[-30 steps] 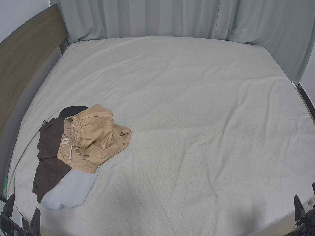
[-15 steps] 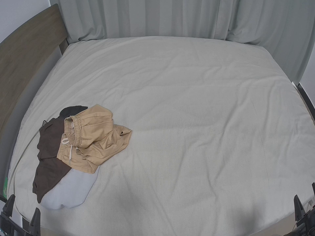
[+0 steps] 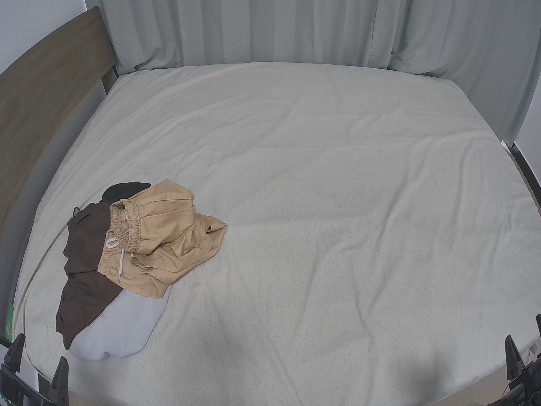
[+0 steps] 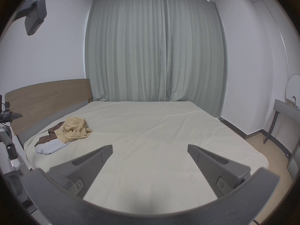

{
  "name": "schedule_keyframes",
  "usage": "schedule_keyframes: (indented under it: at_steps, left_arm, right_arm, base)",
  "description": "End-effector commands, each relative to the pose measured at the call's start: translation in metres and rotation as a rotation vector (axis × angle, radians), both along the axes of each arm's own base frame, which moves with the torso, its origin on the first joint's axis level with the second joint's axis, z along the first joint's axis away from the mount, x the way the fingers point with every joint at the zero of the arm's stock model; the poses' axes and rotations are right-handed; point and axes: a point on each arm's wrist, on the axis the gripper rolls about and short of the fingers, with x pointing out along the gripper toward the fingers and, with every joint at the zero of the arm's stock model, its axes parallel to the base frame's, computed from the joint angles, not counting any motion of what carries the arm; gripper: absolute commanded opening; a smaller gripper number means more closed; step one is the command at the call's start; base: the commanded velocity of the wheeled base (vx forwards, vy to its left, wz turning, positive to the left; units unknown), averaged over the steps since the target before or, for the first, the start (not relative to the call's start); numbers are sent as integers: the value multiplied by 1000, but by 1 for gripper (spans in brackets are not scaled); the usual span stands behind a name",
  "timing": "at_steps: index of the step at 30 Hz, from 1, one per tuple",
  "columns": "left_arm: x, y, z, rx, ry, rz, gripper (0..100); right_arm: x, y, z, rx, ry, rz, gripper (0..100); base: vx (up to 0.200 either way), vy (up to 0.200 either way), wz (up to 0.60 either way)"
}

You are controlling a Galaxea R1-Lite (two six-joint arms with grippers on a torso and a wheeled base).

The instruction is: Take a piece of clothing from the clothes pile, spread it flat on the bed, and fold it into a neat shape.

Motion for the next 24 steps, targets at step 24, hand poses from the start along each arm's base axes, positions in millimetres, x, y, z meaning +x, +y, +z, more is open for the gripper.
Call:
schedule_keyframes:
  at_steps: [24]
  left_arm:
    - [15,0,42,-73,57,-130,100]
  right_arm:
    - [0,0,-5,0,1,1,100]
  base:
    - [0,0,0]
